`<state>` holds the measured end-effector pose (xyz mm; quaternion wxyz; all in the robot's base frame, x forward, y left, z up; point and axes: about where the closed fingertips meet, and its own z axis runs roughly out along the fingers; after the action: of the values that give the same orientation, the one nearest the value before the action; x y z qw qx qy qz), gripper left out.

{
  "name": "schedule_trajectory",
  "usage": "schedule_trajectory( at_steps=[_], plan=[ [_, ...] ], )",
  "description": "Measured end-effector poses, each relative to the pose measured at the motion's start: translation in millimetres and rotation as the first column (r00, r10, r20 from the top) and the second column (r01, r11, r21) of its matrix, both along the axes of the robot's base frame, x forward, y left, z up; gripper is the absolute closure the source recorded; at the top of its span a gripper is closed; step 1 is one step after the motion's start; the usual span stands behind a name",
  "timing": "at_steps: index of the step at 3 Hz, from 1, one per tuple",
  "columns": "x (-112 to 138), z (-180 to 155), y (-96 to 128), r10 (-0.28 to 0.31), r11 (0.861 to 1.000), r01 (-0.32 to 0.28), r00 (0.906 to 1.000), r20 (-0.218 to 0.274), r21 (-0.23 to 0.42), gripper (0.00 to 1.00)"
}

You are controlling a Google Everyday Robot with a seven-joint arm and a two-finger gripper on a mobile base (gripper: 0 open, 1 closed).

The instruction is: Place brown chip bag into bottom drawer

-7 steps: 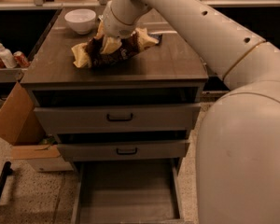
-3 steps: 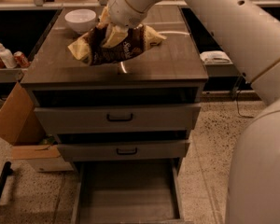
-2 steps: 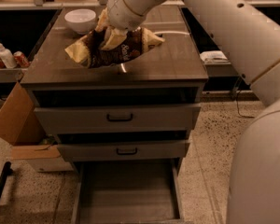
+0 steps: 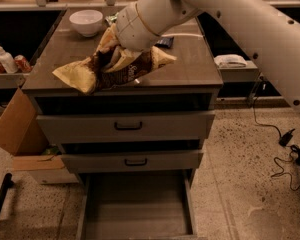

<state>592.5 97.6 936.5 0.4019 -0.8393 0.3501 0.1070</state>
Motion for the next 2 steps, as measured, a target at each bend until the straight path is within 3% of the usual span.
schedule_trajectory(
  at_steps=[1, 2],
  plan=[
    [-0.1, -0.1, 0.1, 0.001, 1.0, -0.001, 1.0, 0.0, 0.0, 1.0],
    [-10.7, -9.5, 10.3, 0.055, 0.998, -0.055, 0.9985, 0.004, 0.023, 1.0]
  ],
)
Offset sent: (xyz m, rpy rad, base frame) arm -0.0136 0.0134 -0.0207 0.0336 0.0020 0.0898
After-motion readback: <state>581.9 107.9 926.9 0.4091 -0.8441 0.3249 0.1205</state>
